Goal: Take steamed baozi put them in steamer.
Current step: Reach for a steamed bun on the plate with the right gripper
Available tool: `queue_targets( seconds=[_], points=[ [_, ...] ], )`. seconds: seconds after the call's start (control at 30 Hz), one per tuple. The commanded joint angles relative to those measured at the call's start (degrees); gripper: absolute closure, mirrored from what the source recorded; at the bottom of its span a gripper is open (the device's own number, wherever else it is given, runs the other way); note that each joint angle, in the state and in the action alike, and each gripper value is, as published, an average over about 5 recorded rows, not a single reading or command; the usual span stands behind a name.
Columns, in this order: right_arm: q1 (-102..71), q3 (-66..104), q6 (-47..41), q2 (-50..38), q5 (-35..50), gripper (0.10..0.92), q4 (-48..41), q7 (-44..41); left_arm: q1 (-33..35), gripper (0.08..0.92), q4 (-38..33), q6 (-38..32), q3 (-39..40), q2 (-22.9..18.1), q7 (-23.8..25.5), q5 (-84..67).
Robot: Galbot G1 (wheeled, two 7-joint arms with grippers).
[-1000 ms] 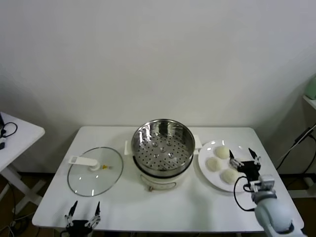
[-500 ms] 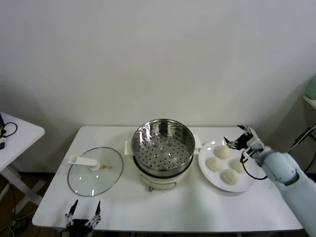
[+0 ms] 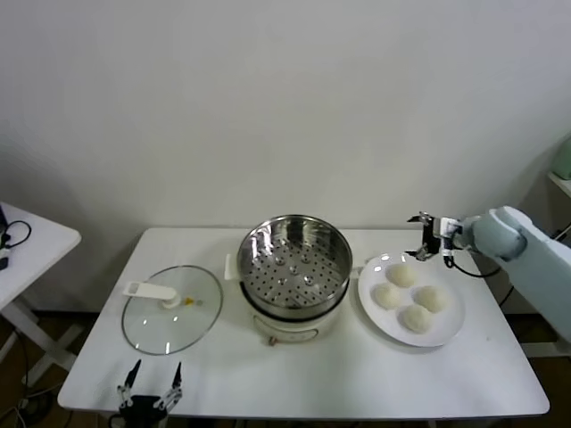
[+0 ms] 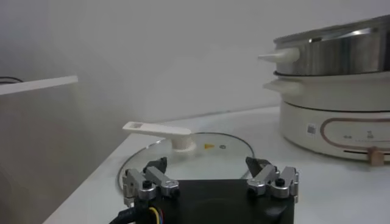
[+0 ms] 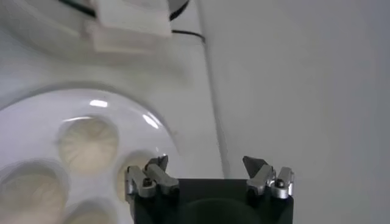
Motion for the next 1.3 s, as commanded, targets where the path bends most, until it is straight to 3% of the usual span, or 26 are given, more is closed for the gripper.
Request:
queue_targets(
  seconds=[0.03, 0.33, 1.0, 1.3],
  points=[
    [19.9, -21.7, 7.4, 6.2, 0.6, 0.203, -15.2, -12.4, 0.1, 0.177, 0.1, -0.4, 0.0, -0.3, 0.0, 0.4],
    [16.3, -23.3, 6.1, 12.7, 3.2, 0.203, -19.3, -14.2, -0.4, 0.177, 0.6, -0.4, -0.3, -0.4, 0.2, 0.4],
    [4.8, -12.3, 7.8, 19.3, -10.5, 0.203, -31.5, -13.5, -0.9, 0.177, 2.0, -0.4, -0.8, -0.2, 0.8, 1.5],
    [3.1, -6.0, 8.7, 21.2, -12.5, 0.203, -35.7, -11.9, -0.9, 0.177, 2.3, -0.6, -0.8, -0.2, 0.6, 2.1]
  ],
)
